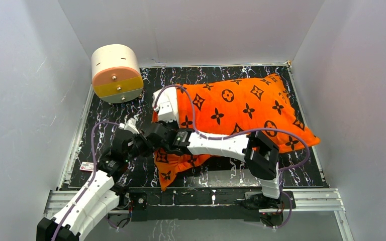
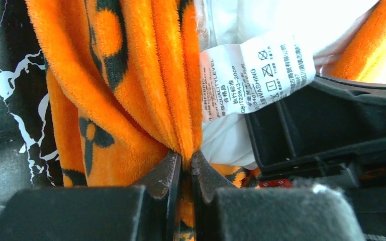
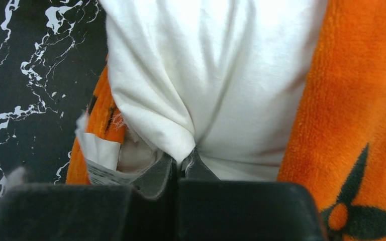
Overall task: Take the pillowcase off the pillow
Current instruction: Remove the pillow from the pillowcase.
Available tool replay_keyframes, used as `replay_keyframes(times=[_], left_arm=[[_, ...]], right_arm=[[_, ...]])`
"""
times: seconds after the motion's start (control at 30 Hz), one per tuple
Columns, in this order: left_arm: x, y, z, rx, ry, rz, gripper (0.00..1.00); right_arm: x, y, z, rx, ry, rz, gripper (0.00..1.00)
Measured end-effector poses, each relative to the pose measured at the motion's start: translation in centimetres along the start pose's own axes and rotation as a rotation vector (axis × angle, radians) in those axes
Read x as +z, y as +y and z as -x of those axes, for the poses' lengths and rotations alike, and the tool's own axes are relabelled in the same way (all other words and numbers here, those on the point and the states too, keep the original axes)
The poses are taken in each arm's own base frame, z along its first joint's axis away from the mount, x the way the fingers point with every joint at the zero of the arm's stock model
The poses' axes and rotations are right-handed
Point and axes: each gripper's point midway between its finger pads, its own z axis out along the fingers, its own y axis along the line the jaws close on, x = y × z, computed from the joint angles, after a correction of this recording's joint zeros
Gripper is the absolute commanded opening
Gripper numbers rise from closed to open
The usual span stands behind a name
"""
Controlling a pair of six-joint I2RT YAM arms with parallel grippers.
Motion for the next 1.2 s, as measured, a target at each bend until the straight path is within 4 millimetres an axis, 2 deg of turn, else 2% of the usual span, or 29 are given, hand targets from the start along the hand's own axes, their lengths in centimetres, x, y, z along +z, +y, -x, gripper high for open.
replay_keyframes(times=[0.23,0.43,0.6,0.7,0.87,1.07,1.2], left_arm=[[-0.1,-0.5,0.6,-0.031,-0.05,-0.043,0.0],[-0.4,-1.4,1.8,-0.043,-0.105,-0.074,0.0],[-1.3,-2.3,3.0,-0.06,-0.177,-0.114,0.0],[-1.9,-2.6,3.5,-0.066,-0.206,-0.127,0.0],[-3.0,-2.9,2.9,-0.066,-0.184,-0.131,0.0],[-5.3,-4.3,1.0,-0.009,-0.054,-0.114,0.0],[-5.4,-3.4,-0.3,0.01,0.025,-0.061,0.0]], right_arm=[[-1.1,0.5,3.7,-0.136,-0.037,0.04,0.0],[-1.2,0.8,6.6,-0.274,-0.128,0.061,0.0],[-1.0,0.8,9.4,-0.303,-0.202,0.081,0.0],[-0.8,0.6,10.2,-0.3,-0.221,0.099,0.0],[-1.0,-0.3,9.4,-0.264,-0.241,0.151,0.0],[-1.9,-1.5,6.3,-0.051,-0.203,0.28,0.0],[-2.2,-1.1,5.4,0.081,-0.164,0.337,0.0]])
